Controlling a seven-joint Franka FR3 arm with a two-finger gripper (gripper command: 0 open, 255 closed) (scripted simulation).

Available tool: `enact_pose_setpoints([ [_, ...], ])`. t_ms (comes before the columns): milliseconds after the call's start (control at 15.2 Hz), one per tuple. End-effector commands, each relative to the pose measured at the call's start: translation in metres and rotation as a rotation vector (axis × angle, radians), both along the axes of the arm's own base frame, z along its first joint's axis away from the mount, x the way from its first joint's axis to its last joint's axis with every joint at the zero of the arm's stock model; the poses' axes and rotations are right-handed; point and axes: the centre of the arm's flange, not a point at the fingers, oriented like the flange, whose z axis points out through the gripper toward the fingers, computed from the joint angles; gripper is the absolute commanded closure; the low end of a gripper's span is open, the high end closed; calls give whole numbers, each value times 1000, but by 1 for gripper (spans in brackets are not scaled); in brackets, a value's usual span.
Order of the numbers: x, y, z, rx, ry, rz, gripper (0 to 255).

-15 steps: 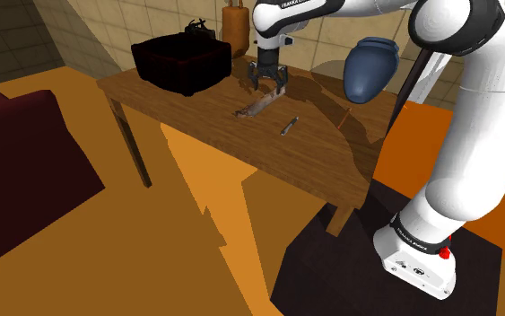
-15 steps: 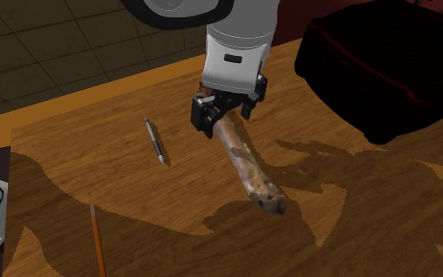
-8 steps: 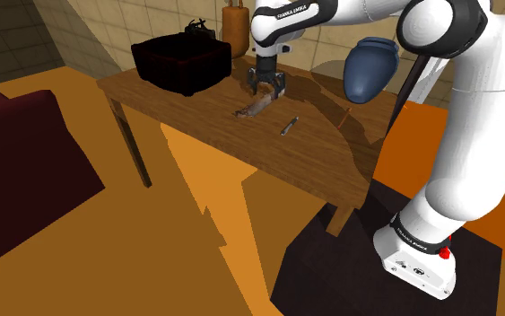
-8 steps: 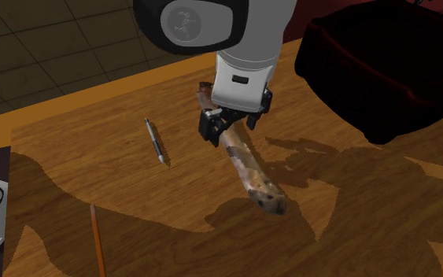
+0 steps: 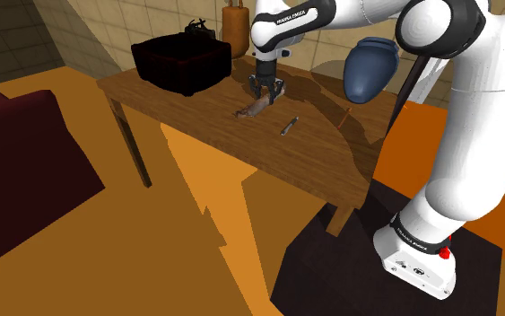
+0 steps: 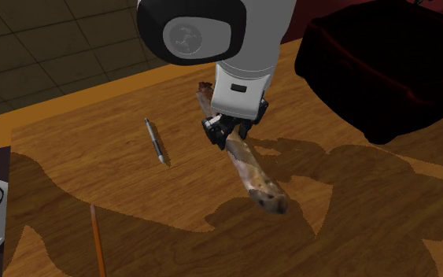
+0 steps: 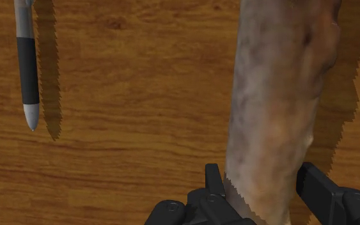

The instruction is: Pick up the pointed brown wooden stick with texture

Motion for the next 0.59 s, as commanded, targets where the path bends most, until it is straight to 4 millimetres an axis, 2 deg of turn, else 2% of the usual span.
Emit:
enact_pose_setpoints([
  [0, 0, 0, 0, 0, 0, 0, 255],
  [264, 0, 0, 0, 0, 0, 0, 255],
  [528, 0, 0, 21, 0, 0, 0, 255],
])
